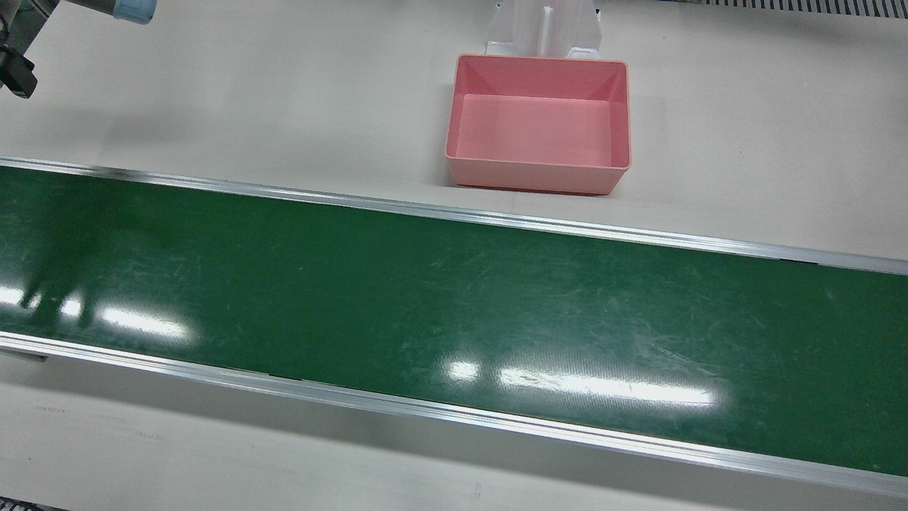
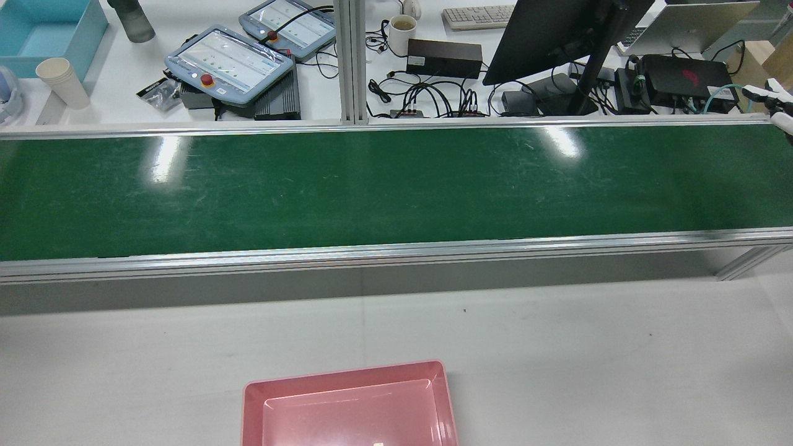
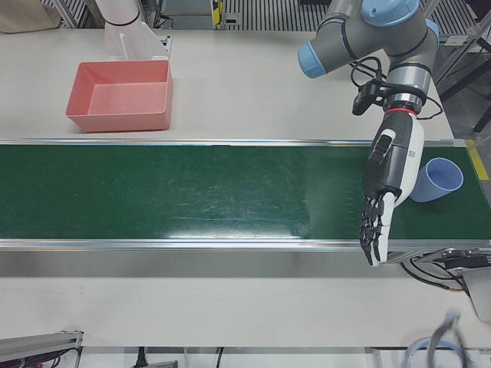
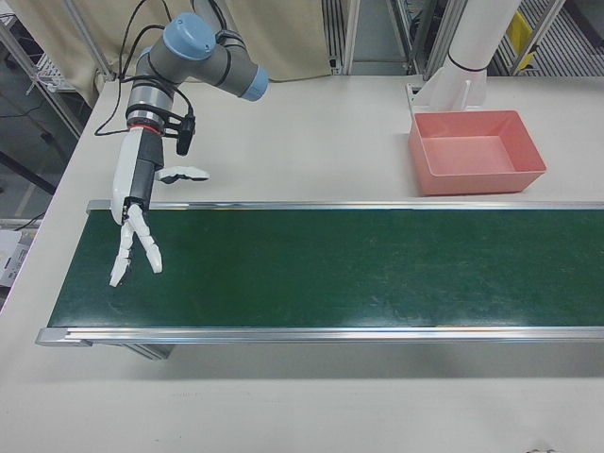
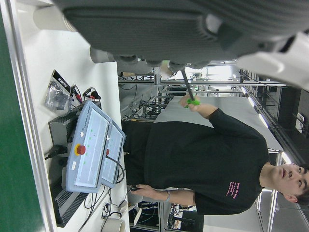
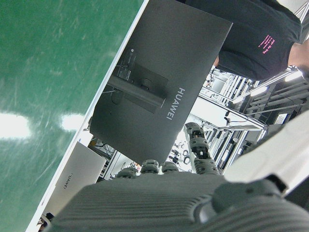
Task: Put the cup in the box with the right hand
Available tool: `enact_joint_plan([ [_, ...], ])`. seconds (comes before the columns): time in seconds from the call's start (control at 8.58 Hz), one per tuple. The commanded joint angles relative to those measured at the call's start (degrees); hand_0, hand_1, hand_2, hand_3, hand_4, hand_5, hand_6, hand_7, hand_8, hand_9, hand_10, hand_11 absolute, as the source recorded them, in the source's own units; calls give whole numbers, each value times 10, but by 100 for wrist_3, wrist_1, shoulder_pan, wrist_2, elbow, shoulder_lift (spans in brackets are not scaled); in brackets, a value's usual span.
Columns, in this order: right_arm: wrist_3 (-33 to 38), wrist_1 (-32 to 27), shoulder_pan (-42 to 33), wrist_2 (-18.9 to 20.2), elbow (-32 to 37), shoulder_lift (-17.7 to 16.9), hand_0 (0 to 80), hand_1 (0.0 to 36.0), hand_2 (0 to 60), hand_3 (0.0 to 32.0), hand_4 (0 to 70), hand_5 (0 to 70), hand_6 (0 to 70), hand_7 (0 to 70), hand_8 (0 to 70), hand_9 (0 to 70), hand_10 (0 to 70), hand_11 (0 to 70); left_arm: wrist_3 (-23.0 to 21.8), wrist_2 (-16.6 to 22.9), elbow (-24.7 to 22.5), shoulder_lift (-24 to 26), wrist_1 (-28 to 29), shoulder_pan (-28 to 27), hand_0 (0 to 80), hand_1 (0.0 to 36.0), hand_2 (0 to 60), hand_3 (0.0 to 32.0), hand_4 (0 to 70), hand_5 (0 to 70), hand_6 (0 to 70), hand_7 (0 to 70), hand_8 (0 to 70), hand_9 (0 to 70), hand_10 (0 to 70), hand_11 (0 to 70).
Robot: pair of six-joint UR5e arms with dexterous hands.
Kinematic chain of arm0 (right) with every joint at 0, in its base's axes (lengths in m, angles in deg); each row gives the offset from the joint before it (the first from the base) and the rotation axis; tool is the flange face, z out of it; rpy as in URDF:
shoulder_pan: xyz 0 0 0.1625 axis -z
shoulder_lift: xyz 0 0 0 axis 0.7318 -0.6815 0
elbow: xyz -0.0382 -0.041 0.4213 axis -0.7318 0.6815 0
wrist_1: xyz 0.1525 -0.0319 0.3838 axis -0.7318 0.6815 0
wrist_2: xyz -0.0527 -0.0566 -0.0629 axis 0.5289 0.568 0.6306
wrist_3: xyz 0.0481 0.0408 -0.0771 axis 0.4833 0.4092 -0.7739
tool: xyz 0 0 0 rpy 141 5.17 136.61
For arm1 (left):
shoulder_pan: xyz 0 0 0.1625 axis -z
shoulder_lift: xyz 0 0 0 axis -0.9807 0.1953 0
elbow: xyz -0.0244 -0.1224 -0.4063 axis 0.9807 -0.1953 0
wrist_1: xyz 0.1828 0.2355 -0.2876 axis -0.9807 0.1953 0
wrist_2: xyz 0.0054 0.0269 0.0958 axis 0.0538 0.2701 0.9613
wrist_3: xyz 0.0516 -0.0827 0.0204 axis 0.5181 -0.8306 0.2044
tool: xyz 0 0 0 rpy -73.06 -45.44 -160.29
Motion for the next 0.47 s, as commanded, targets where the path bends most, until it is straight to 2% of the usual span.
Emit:
enact_joint_plan([
  [0.0,0,-387,2,-8,86,17,135,44,110,0,0,16,13,10,39,49,0,0,0,0,9,0,0,0,0,0,0,0,0,0,0,0,0,0,0,0],
  [0.12,0,-800,19,-17,383,61,132,47,125,0,0,17,22,50,44,59,0,0,0,0,17,0,9,0,0,0,0,0,0,0,0,0,0,0,0,0],
  [0.23,-26,-1048,19,-17,473,61,96,41,133,0,0,17,31,93,52,79,0,0,0,0,26,0,9,-9,0,0,0,0,0,0,0,0,0,0,0,0],
  [0.35,-61,-1233,-111,-95,317,70,0,1,179,0,0,2,35,122,59,98,6,7,0,0,35,0,18,0,0,0,0,0,0,0,0,0,0,0,0,0],
])
